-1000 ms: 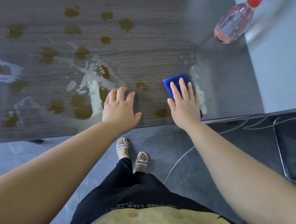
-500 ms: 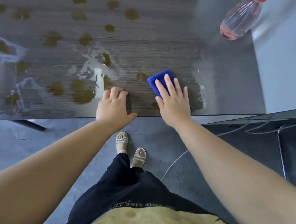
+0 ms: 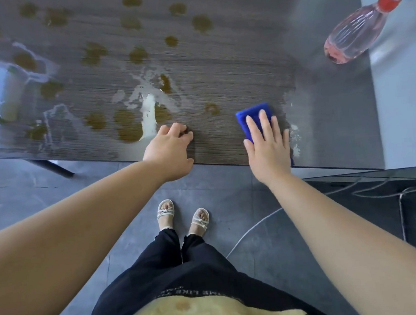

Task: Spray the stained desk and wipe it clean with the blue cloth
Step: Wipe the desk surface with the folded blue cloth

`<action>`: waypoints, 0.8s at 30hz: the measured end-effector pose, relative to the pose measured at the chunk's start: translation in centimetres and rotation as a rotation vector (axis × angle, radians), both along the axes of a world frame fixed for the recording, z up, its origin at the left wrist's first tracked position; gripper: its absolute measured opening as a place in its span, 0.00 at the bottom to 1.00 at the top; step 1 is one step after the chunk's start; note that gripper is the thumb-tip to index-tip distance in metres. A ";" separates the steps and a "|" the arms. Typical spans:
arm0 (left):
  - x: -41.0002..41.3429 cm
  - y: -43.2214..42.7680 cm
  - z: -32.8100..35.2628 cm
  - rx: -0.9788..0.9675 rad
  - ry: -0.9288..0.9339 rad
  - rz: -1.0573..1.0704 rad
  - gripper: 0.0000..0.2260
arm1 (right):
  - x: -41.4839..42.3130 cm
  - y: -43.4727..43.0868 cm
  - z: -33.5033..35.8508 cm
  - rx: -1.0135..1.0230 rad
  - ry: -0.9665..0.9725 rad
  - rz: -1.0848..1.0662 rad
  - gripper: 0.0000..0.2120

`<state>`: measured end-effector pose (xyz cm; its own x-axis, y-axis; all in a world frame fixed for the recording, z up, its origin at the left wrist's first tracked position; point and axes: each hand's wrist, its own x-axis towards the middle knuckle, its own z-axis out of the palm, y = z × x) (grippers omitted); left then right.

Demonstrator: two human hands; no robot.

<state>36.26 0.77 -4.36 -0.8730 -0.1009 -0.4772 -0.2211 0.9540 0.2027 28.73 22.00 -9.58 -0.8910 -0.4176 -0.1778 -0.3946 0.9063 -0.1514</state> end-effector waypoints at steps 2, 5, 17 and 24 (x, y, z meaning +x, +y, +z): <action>-0.1 -0.1 0.1 -0.010 -0.014 -0.022 0.29 | 2.1 -0.3 0.2 0.027 -0.011 -0.070 0.26; -0.1 -0.4 0.0 -0.008 -0.006 -0.047 0.30 | 4.4 -3.3 0.3 0.025 -0.055 0.074 0.27; 0.1 -1.4 0.1 0.049 -0.020 -0.082 0.34 | 3.5 -3.8 1.0 0.094 -0.110 0.025 0.27; 0.1 -1.0 -0.7 0.009 0.014 -0.093 0.30 | -4.8 -5.8 0.8 0.078 -0.141 0.031 0.25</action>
<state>36.39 -0.23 -5.02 -0.8849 -0.0145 -0.4655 -0.1285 0.9684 0.2140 23.89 16.24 -8.79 -0.8421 -0.4241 -0.3332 -0.4020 0.9054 -0.1363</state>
